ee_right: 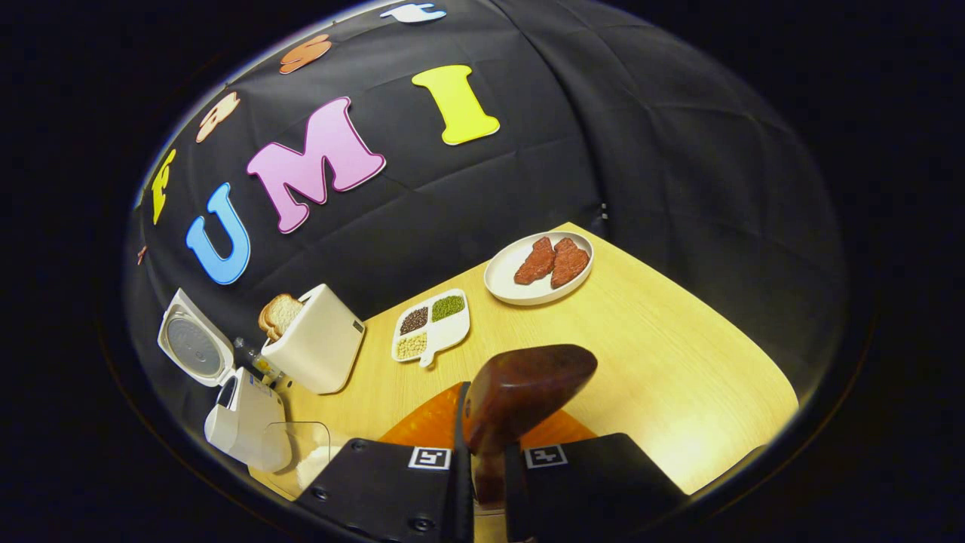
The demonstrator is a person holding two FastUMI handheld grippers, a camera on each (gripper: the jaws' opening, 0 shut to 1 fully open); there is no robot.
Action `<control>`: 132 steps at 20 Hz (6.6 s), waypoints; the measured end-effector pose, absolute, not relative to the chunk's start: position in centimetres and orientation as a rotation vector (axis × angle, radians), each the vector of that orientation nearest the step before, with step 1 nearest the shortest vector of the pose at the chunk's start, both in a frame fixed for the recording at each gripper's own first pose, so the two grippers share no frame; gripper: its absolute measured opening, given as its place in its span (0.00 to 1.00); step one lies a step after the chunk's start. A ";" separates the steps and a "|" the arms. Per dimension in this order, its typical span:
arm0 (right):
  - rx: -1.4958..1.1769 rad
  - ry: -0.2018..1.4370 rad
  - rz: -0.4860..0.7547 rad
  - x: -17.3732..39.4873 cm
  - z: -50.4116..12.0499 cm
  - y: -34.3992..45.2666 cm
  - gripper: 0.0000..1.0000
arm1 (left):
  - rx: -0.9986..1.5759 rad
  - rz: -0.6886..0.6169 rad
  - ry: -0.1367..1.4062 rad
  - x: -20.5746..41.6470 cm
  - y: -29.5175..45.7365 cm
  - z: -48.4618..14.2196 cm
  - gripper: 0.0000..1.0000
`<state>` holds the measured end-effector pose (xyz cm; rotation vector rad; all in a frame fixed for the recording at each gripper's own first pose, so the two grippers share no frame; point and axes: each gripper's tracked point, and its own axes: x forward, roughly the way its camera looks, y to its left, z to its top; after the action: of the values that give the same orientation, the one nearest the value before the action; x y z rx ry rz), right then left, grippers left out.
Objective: Close the left gripper, press the button to open the rice cooker; take a wooden spoon from the chopstick holder with the right hand, scoop a spoonful of rice and pour it into the rice cooker, then put the wooden spoon back into the chopstick holder.
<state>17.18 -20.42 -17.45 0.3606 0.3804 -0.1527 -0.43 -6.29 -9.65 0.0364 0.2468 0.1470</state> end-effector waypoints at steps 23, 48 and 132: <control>0.246 0.271 0.097 16.3 -6.3 0.1 0.19 | -0.080 0.138 0.215 -1.6 6.2 -10.6 0.96; 0.179 0.404 0.046 17.3 -21.2 9.3 0.19 | -0.086 0.024 0.285 2.2 13.3 -17.5 0.96; 0.234 0.323 0.418 26.8 -7.8 39.2 0.19 | -0.169 0.187 0.275 -3.7 24.4 -15.9 0.96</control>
<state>26.82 39.25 -7.79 0.2335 0.3233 0.4179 -3.72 24.44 -15.94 -0.1685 0.2745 0.1871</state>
